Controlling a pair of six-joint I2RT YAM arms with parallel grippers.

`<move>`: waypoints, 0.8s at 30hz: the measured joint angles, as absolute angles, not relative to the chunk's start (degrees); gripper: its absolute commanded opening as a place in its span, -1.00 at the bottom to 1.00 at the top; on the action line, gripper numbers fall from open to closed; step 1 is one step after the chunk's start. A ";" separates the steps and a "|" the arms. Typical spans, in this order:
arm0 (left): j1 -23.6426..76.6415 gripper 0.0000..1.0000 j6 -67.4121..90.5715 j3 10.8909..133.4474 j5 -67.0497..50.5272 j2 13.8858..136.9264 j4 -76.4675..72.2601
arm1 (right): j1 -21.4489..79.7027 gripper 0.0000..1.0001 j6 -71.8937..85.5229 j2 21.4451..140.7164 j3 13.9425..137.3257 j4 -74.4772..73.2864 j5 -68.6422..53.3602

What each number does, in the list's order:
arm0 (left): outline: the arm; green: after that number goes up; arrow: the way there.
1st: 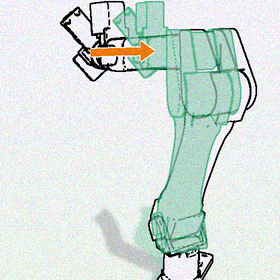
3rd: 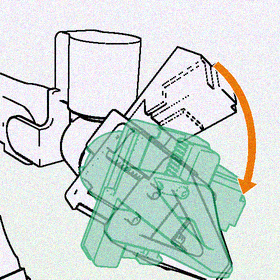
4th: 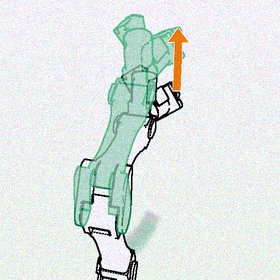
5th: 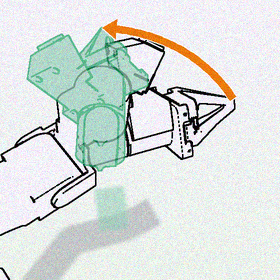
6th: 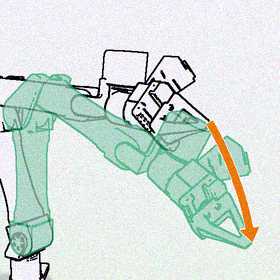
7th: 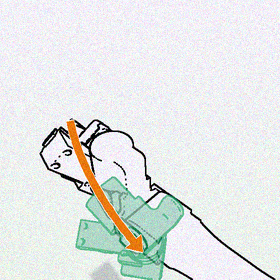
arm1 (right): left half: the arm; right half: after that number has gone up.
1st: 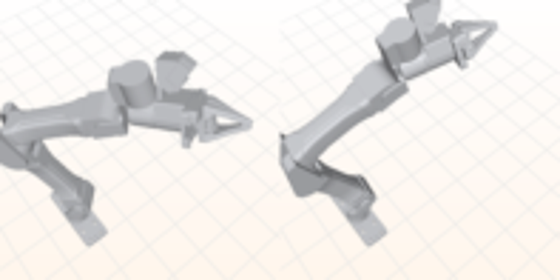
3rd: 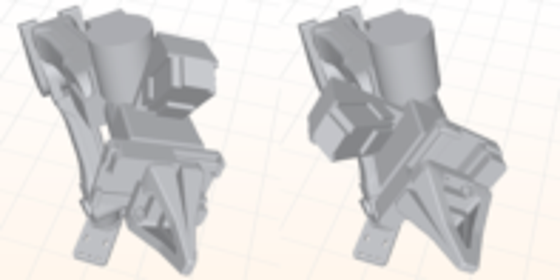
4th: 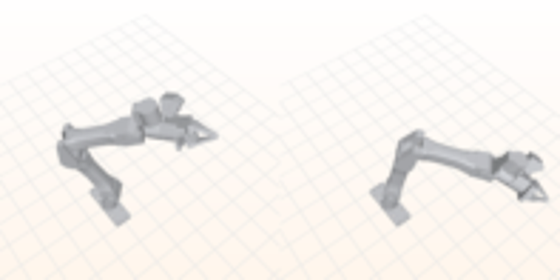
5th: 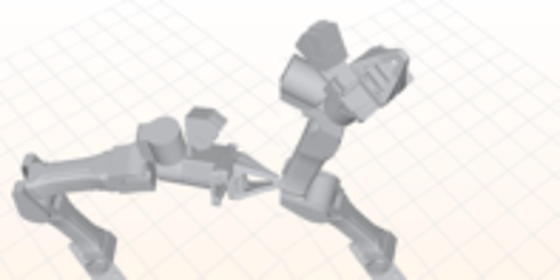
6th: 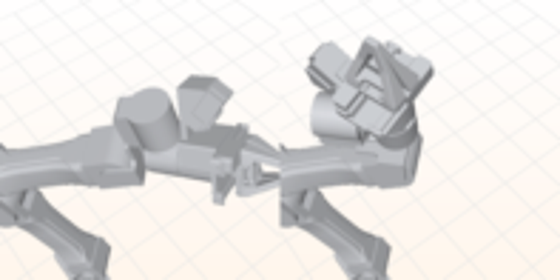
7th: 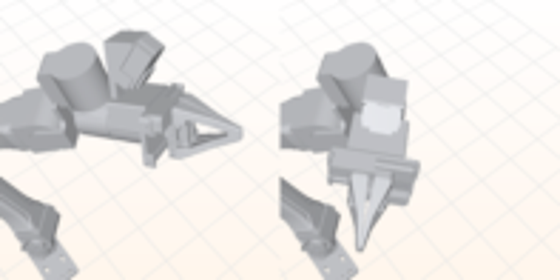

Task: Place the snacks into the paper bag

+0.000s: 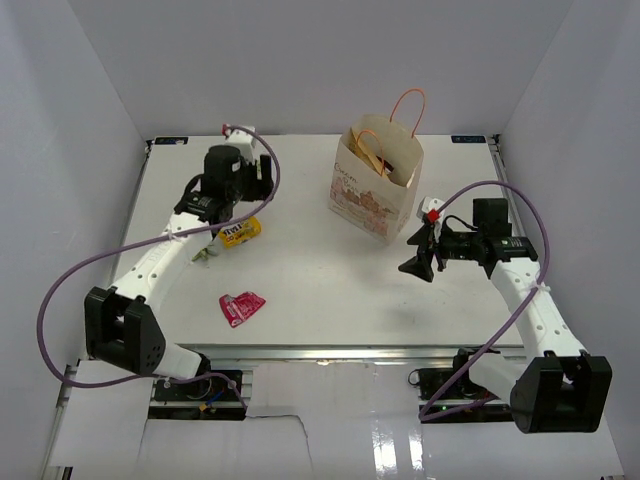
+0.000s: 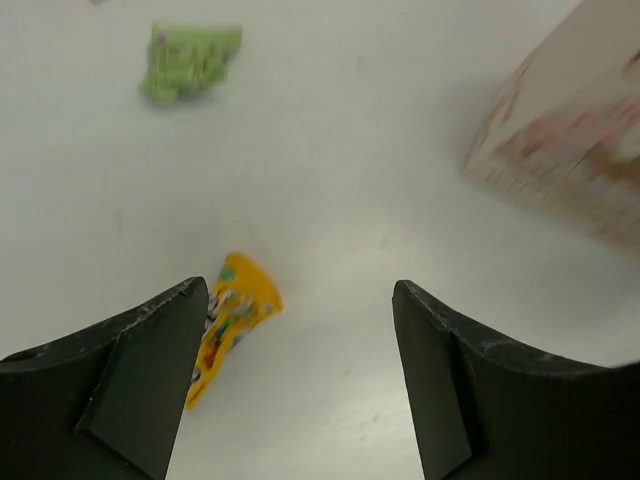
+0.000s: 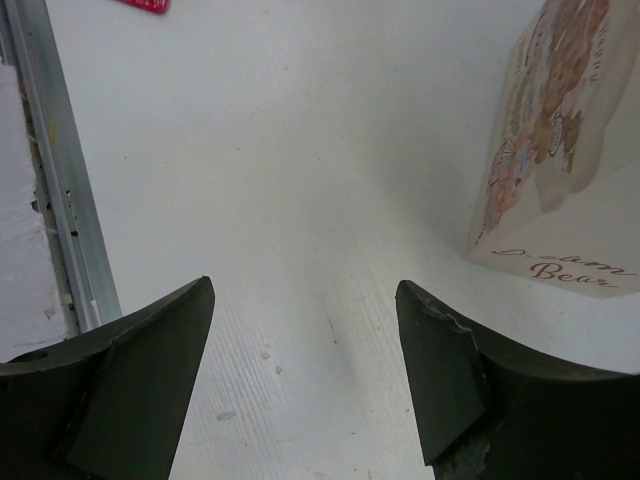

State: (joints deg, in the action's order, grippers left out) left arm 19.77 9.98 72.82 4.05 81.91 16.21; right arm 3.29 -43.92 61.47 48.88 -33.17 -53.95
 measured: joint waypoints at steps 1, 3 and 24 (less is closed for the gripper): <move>19.84 0.70 6.87 69.78 5.26 81.65 17.41 | 3.46 0.59 -44.82 62.22 48.95 -33.89 -53.95; 19.86 0.66 0.60 65.19 7.09 83.07 19.79 | 3.84 0.59 -46.39 63.59 49.21 -35.16 -53.95; 14.76 0.28 -19.33 67.46 10.28 104.57 22.33 | 7.16 0.57 -51.22 64.90 50.89 -40.49 -52.18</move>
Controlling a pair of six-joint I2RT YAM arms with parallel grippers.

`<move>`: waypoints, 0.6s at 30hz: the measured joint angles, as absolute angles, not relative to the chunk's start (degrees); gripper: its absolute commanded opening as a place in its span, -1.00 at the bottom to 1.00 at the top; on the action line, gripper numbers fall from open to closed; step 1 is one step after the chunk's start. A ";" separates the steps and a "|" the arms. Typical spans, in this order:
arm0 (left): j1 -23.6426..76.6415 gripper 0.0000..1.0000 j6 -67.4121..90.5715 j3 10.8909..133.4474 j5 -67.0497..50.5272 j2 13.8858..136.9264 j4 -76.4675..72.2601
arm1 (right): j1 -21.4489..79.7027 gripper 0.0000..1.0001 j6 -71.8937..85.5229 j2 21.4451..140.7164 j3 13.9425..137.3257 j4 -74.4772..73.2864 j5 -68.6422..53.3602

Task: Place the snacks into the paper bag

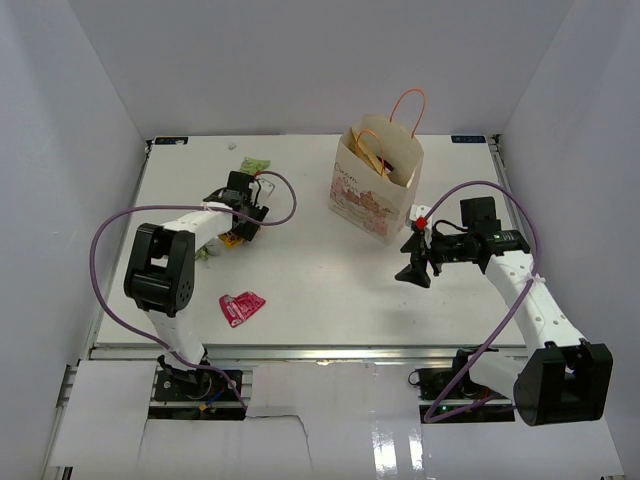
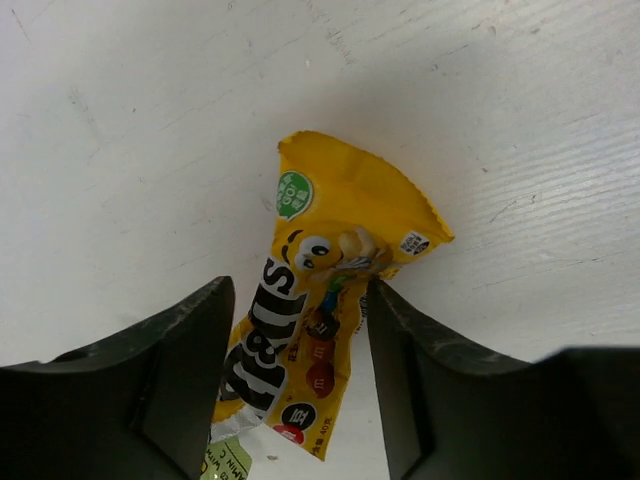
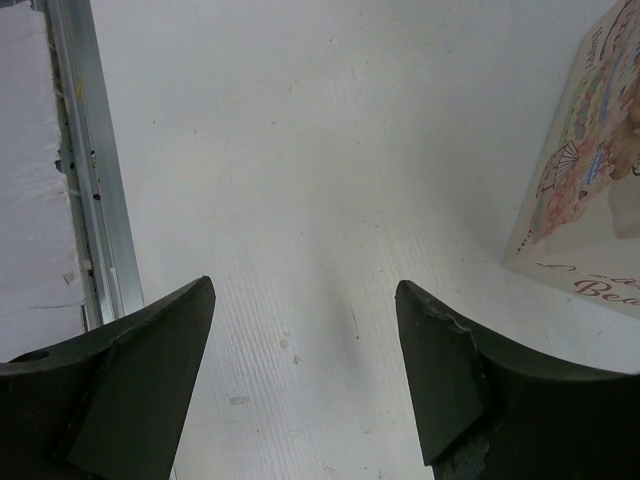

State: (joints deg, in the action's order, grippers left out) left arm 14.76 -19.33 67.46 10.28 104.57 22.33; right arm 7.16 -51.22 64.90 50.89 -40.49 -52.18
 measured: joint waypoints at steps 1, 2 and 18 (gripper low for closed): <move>14.68 0.22 -19.38 67.46 10.15 104.57 22.26 | 7.16 0.57 -51.22 64.84 50.89 -40.51 -52.18; 14.55 0.06 -19.14 67.46 10.04 104.57 22.24 | 7.16 0.56 -51.22 64.82 50.89 -40.51 -52.18; 13.82 -0.65 -4.67 66.32 -5.96 97.97 22.17 | 15.97 0.35 -47.22 65.93 50.89 -39.64 -52.56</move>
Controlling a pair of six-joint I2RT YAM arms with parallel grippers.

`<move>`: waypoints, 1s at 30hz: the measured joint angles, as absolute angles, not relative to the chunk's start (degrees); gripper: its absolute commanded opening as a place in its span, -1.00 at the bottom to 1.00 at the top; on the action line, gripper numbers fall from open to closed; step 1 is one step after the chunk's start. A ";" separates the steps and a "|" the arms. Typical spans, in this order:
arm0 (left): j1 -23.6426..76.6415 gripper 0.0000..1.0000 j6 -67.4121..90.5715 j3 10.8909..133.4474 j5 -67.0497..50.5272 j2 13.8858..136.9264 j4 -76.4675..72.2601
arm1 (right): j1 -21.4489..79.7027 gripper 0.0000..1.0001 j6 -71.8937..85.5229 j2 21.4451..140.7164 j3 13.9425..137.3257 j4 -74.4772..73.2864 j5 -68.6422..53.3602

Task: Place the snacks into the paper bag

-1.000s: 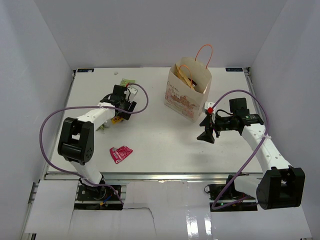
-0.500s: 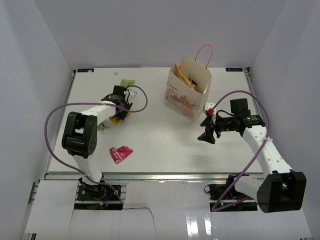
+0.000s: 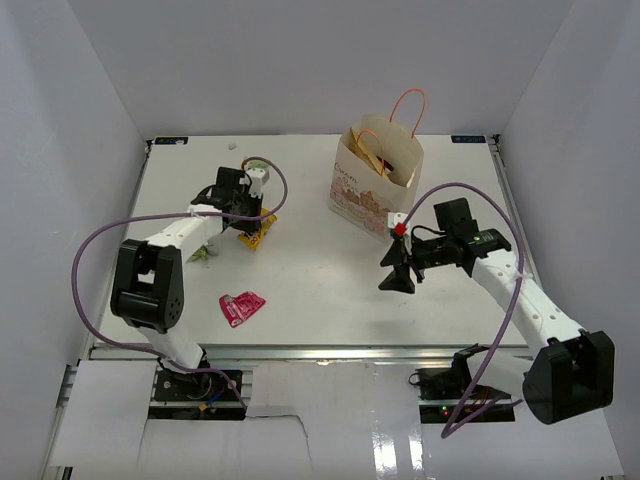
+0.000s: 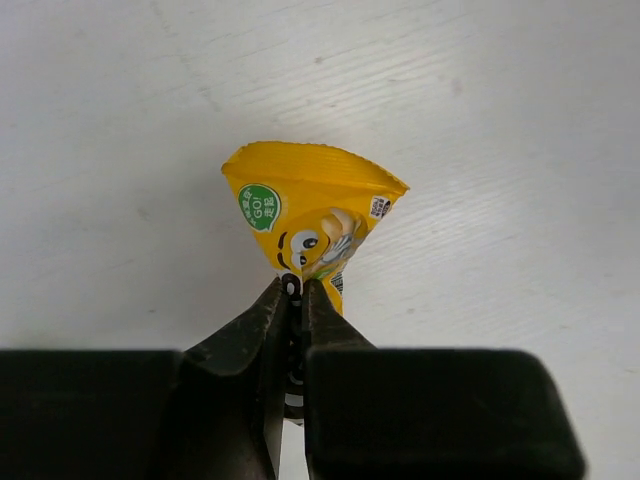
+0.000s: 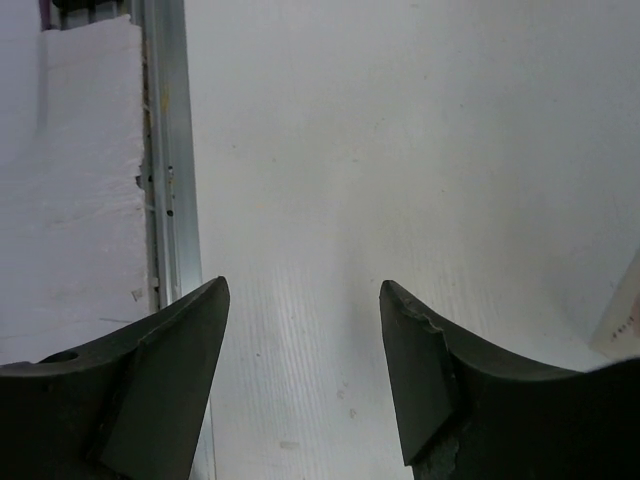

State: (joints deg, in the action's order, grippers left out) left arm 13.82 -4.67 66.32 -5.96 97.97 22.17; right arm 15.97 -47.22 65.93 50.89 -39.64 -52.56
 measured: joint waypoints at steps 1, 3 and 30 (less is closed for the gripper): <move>13.82 -0.65 -3.01 65.89 -7.66 97.25 21.82 | 17.37 0.30 -45.84 66.11 50.89 -38.83 -52.47; 13.82 -0.66 0.95 64.53 -11.68 95.35 20.64 | 20.53 0.18 -41.19 66.63 50.89 -36.27 -52.21; 18.87 -0.62 39.97 40.32 -38.41 73.47 -9.63 | 39.07 0.48 25.41 95.98 73.54 -7.22 -24.27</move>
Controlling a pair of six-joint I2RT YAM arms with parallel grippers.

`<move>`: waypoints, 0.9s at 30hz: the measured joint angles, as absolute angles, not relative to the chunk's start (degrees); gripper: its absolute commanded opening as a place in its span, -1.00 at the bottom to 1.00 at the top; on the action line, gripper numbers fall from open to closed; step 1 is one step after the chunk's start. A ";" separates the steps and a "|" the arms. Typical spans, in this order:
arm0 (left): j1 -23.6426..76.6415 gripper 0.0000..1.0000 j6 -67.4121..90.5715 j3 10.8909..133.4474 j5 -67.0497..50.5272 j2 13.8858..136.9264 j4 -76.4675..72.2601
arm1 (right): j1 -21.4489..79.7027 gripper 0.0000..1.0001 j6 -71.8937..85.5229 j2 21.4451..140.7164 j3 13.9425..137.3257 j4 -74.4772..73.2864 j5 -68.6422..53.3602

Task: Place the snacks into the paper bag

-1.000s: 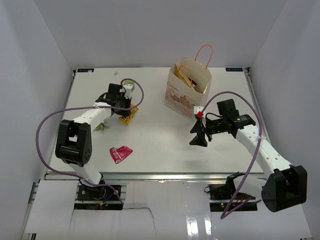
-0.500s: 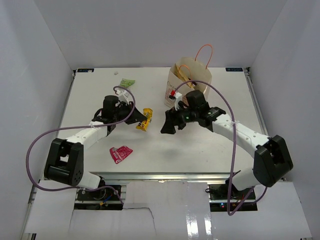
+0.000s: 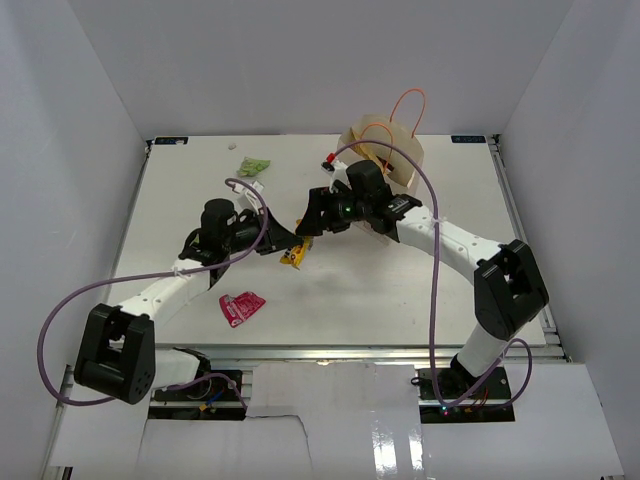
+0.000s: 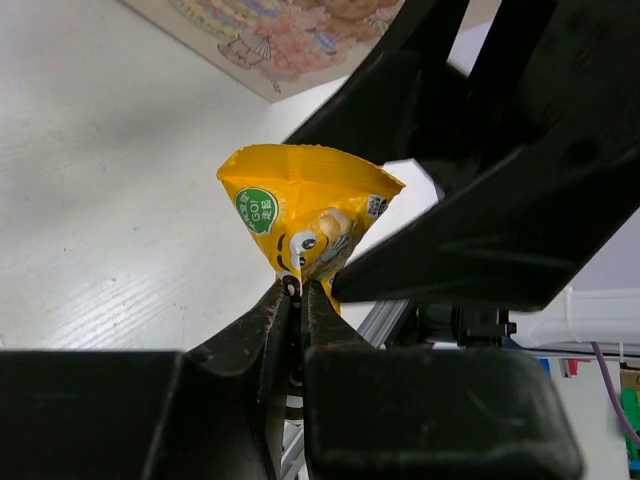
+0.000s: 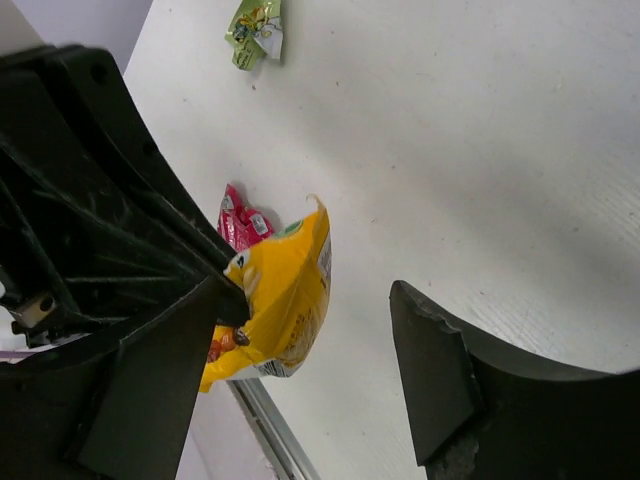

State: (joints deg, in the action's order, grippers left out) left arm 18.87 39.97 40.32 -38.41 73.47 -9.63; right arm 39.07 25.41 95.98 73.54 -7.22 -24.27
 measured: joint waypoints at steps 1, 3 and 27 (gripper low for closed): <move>18.90 -0.62 40.07 39.72 -38.59 73.06 -9.69 | 39.07 0.46 25.52 96.12 74.06 -7.03 -24.03; 18.90 -0.61 40.18 38.54 -38.83 72.36 -9.63 | 39.00 0.38 25.67 96.23 74.72 -6.76 -23.73; 18.90 -0.57 41.04 36.64 -40.05 69.82 -9.56 | 40.91 -0.42 26.55 96.86 74.28 -4.95 -26.11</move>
